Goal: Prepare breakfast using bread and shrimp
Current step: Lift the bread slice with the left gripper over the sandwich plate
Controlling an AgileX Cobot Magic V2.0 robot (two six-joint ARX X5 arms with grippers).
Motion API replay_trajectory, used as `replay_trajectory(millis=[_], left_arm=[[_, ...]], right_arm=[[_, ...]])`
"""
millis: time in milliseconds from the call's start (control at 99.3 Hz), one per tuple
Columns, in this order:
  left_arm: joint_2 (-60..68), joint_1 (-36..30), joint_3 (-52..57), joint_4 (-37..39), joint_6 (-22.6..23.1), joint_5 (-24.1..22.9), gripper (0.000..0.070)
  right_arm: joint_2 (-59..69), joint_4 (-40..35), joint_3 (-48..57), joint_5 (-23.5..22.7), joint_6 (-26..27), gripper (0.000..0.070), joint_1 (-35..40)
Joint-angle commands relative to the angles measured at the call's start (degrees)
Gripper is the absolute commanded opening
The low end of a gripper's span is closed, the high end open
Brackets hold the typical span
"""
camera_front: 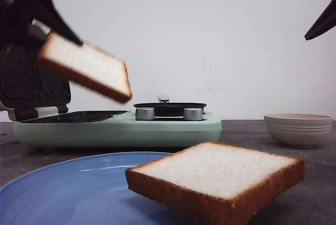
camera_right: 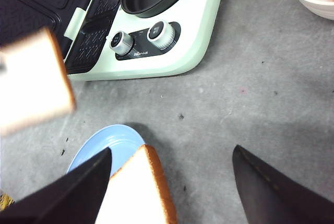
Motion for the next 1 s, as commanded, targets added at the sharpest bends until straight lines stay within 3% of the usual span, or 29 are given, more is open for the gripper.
replay_trajectory(millis=[0,111,292,504,755,987], left_arm=[[0.24,-0.52,3.72,3.28,-5.55,-3.28,0.0],[0.28,-1.9,9.14,6.99,-7.15,-11.21,0.0],[1.4,-4.9,17.16,11.3,-5.88,-26.6,0.0],[7.54,-6.99,25.05,10.27,0.35,-34.45,0.0001],[18.32,-9.57,35.6,-0.35,12.74,-48.54,0.0001],[25.44,-10.75,42.66,-3.3,16.7,-56.61,0.0001]], right_arm=[[0.13,0.68,0.48,0.22,-0.48,0.0455,0.24],[0.2,0.79,0.48,0.28,-0.5,0.0456,0.24],[0.22,1.77,0.48,1.62,-1.2,0.0455,0.24],[0.24,3.19,0.48,1.7,-1.33,0.0454,0.26],[0.24,3.19,0.48,1.73,-1.44,0.0454,0.55],[0.24,3.19,0.48,1.75,-1.62,0.0454,0.68]])
